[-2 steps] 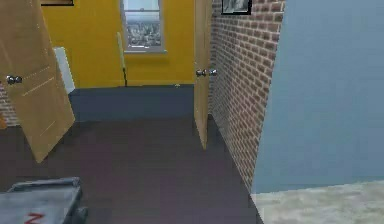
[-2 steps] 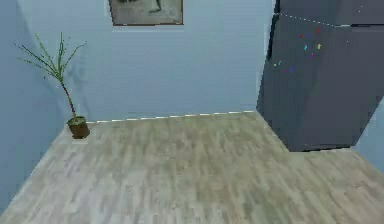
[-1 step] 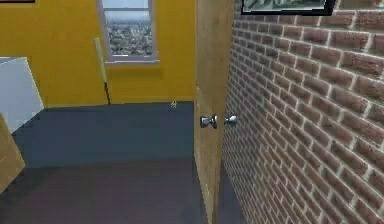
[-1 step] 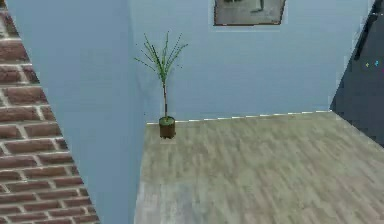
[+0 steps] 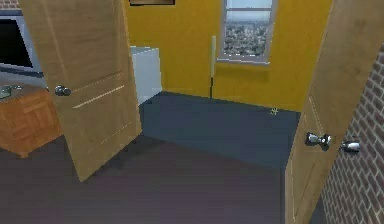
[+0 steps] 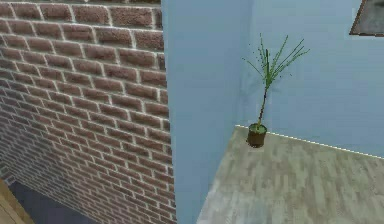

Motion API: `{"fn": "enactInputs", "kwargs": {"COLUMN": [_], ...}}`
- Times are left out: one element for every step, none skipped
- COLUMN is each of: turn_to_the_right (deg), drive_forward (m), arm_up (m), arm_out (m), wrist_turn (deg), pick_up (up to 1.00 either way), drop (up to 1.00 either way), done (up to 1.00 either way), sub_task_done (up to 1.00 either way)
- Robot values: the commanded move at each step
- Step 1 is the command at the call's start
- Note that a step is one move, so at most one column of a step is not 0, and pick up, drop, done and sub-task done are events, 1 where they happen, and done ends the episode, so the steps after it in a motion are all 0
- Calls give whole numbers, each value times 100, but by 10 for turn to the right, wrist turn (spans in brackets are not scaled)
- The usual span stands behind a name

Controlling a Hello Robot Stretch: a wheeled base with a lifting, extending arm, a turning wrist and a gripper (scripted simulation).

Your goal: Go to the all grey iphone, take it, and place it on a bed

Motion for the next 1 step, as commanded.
{"fn": "enactInputs", "kwargs": {"turn_to_the_right": [0], "drive_forward": [5], "arm_up": [0], "arm_out": [0], "wrist_turn": [0], "pick_up": [0], "drop": [0], "done": [0], "sub_task_done": [0]}}
